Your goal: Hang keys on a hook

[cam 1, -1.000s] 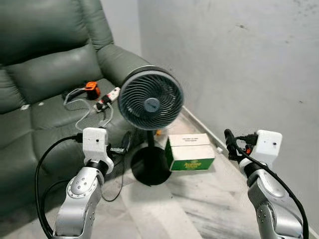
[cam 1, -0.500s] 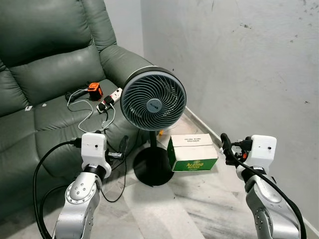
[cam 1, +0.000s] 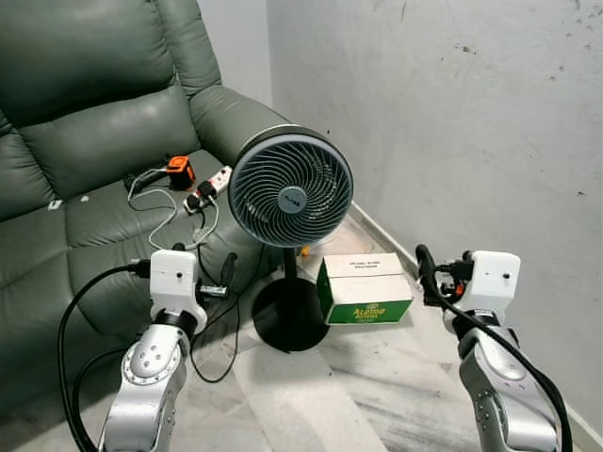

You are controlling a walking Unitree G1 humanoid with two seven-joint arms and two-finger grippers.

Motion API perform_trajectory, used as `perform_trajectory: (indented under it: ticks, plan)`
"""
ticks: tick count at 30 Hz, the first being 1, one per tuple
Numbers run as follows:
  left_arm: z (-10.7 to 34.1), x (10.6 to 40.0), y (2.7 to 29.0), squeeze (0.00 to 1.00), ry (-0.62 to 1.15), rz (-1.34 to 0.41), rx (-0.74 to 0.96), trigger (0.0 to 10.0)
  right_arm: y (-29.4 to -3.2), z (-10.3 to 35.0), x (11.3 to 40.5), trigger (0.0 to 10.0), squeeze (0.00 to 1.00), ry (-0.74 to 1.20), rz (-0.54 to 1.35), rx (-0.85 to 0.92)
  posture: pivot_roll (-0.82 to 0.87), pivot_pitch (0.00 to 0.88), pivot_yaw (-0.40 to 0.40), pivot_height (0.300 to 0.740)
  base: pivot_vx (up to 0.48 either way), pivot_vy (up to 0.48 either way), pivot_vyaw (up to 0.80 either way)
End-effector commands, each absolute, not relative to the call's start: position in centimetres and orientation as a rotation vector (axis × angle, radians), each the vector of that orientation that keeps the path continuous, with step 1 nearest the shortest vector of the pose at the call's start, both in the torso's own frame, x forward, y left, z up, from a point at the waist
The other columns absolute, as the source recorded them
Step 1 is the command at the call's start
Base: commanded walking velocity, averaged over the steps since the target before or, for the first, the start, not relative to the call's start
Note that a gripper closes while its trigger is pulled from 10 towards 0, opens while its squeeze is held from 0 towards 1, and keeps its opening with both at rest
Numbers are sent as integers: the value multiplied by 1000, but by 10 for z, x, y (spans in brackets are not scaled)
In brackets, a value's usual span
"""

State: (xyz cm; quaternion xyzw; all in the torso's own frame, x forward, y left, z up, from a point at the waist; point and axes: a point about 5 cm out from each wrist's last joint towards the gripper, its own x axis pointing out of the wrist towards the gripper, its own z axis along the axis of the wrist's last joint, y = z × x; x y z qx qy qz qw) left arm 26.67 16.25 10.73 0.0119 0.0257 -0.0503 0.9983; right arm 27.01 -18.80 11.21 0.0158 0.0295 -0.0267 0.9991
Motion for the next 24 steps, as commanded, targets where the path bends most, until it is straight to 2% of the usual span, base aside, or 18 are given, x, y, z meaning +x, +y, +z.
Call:
perform_trajectory:
  ticks: [1, 14, 20, 24]
  plan:
    - [105, 266, 165, 0, 68, -99, 13, 10000, -184, 111, 271, 10000, 0, 65, -46, 34, 57, 116, 54, 740, 0, 0, -800]
    - [103, 266, 162, 0, 84, -113, 5, 10000, -185, 110, 274, 10000, 0, 70, -36, 15, 60, 114, 48, 740, 0, 0, -778]
    - [103, 265, 162, 0, 90, -116, 1, 10000, -183, 110, 274, 10000, 0, 71, -25, 0, 62, 115, 48, 740, 0, 0, 0]
    - [103, 265, 162, 0, 93, -119, -4, 10000, -183, 109, 274, 10000, 0, 74, -23, -4, 61, 122, 47, 740, 0, -354, 0]
